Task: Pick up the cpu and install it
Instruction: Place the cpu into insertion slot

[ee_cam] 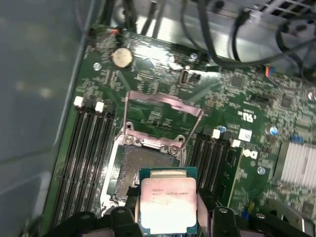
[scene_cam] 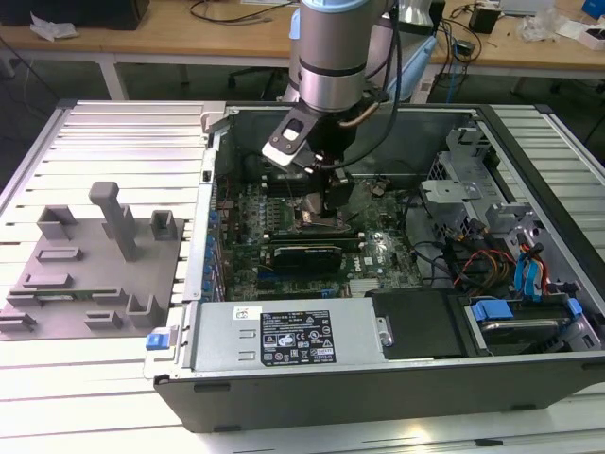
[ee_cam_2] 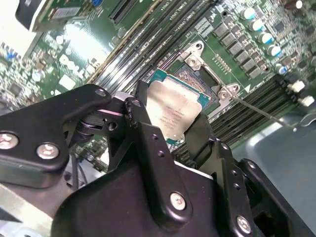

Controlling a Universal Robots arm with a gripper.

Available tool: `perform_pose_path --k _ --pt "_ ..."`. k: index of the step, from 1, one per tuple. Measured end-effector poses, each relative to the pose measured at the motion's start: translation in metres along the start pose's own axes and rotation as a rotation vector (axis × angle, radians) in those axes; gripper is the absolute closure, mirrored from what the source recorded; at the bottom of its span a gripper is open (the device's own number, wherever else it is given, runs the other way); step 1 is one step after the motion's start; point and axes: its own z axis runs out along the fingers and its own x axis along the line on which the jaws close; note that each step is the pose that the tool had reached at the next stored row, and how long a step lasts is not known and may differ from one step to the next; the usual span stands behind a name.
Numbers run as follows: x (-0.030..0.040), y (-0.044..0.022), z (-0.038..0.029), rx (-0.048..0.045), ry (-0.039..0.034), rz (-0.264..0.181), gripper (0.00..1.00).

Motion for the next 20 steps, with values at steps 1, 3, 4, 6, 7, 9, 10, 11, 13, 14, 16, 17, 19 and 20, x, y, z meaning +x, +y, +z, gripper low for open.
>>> perform_pose_path --k 1,3,4,6,7,9,10,11,13,14,16,17,19,20 --pt "0.0 0.0 0.0001 0.0007 -0.0004 0.018 0.45" --pt "0.0 0.0 0.0003 0.0023 -0.0013 0.053 0.45" --pt "0.0 0.0 0.0005 0.0039 -0.0023 0.089 0.45" --pt "0.0 0.0 0.0008 0.0055 -0.0032 0.127 0.45" --pt "0.0 0.0 0.0009 0.0063 -0.0036 0.146 0.45" --pt "0.0001 0.0 0.0013 0.0079 -0.0045 0.183 0.45" --pt "0.0 0.0 0.0012 0.0083 -0.0048 0.191 0.45" --pt "0.0 0.0 0.0013 0.0083 -0.0049 0.191 0.45" --pt "0.0001 0.0 0.0023 0.0075 -0.0043 0.189 0.45" --pt "0.0001 0.0 0.003 0.0069 -0.0045 0.185 0.45" --pt "0.0002 -0.0001 0.0054 0.0057 -0.0045 0.176 0.45" --pt "0.0003 -0.0001 0.0066 0.0057 -0.0045 0.173 0.45" --pt "0.0004 -0.0002 0.0093 0.0052 -0.0042 0.164 0.45" --pt "0.0008 -0.0002 0.011 0.0049 -0.004 0.156 0.45"
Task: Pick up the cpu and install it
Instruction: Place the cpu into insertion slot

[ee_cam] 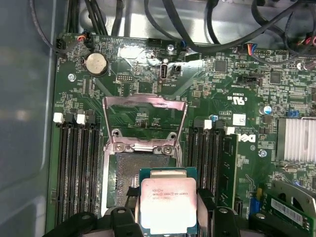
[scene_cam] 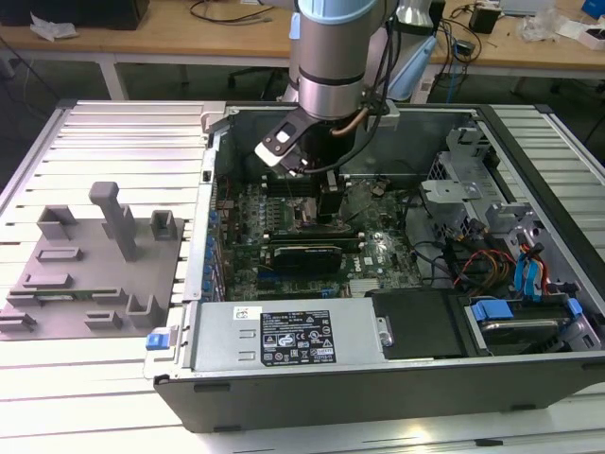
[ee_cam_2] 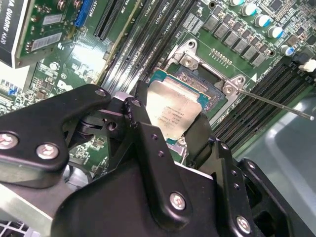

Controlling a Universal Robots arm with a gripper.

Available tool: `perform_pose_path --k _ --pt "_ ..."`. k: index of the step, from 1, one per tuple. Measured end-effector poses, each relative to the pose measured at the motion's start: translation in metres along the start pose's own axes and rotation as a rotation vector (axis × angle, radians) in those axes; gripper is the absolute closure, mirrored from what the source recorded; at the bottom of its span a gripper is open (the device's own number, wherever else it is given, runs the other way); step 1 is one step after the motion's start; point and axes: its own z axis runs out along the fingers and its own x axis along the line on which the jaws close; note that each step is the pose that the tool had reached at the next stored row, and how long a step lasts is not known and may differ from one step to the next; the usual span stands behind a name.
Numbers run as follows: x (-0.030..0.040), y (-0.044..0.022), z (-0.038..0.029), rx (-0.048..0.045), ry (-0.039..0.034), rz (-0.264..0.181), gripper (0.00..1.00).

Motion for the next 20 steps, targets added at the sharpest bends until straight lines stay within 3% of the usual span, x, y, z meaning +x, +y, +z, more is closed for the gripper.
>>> perform_pose_path --k 5,13,20 --pt "0.0017 0.0004 0.0032 -0.0003 0.002 -0.005 0.45" --pt "0.0023 0.0017 0.0076 0.0012 0.0074 0.041 0.45" --pt "0.0075 0.0021 0.0095 0.0014 0.0081 0.047 0.45"
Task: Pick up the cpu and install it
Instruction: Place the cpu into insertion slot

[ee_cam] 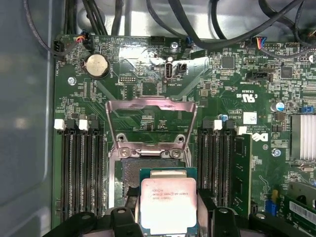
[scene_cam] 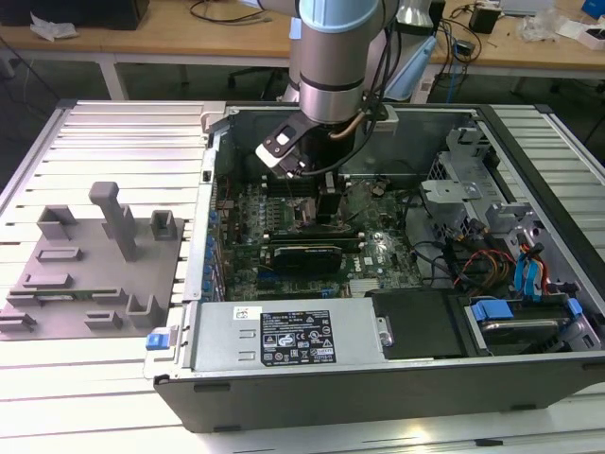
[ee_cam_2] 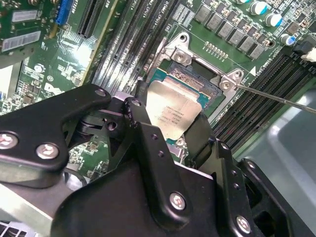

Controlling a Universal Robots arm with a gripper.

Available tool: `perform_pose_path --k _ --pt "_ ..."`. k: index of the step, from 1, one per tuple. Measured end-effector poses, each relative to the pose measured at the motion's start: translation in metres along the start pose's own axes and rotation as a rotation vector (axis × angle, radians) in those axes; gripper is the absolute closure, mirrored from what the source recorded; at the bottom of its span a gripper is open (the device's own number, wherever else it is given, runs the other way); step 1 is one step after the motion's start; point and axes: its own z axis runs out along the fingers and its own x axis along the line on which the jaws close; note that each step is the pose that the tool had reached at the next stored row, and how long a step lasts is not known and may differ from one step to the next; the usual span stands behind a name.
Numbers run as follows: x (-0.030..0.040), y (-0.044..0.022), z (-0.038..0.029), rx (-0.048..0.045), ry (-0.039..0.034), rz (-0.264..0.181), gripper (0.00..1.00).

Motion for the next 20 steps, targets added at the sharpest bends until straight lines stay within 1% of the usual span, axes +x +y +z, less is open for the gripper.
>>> perform_pose_path --k 3,5,11,15,20 --pt "0.0033 0.0 0.0011 0.0 0.0002 0.0 0.45" --pt "0.0052 -0.0001 0.0032 0.0002 0.0002 0.0 0.45" --pt "0.006 -0.0002 0.0105 0.0024 0.0002 0.0 0.45" --pt "0.0063 -0.0003 0.0126 0.0027 0.0008 0.0 0.45" --pt "0.0082 -0.0003 0.0148 0.0027 0.0044 0.0 0.45"
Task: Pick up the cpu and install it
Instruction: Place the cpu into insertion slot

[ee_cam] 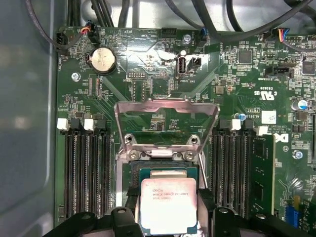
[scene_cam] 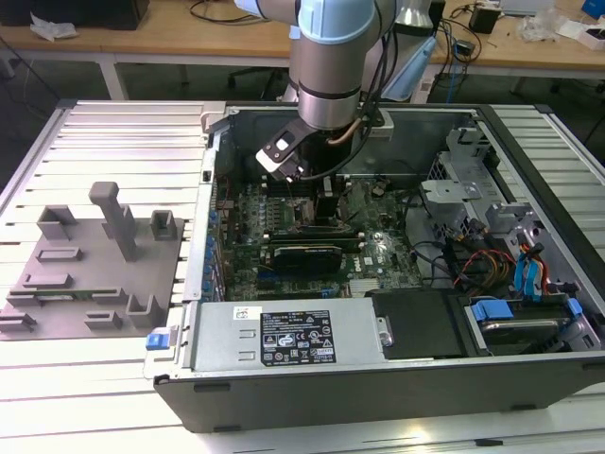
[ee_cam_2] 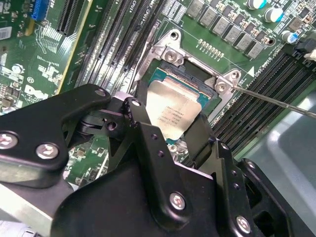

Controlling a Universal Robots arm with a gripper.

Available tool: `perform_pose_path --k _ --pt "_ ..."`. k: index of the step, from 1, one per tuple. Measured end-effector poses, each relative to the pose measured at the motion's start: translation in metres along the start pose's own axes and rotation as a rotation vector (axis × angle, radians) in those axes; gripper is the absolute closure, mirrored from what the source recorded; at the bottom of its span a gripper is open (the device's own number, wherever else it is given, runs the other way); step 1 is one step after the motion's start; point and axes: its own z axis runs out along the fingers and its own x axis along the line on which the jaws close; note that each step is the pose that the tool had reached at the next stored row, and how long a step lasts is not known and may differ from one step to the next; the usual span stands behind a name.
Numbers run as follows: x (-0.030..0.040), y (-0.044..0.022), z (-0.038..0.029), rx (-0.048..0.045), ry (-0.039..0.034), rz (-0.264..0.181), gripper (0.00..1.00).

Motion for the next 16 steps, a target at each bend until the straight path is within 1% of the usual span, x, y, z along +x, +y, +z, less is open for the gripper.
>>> perform_pose_path --k 4,9,12,16 --pt "0.0005 -0.0001 0.0034 0.0005 0.0001 0.0 0.45" --pt "0.0005 -0.0001 0.0042 0.0007 0.0 0.0 0.45" --pt "0.0022 -0.0001 0.0046 0.0006 0.0002 0.0 0.45" --pt "0.0024 -0.0002 0.0067 0.0008 -0.0001 0.0 0.45"
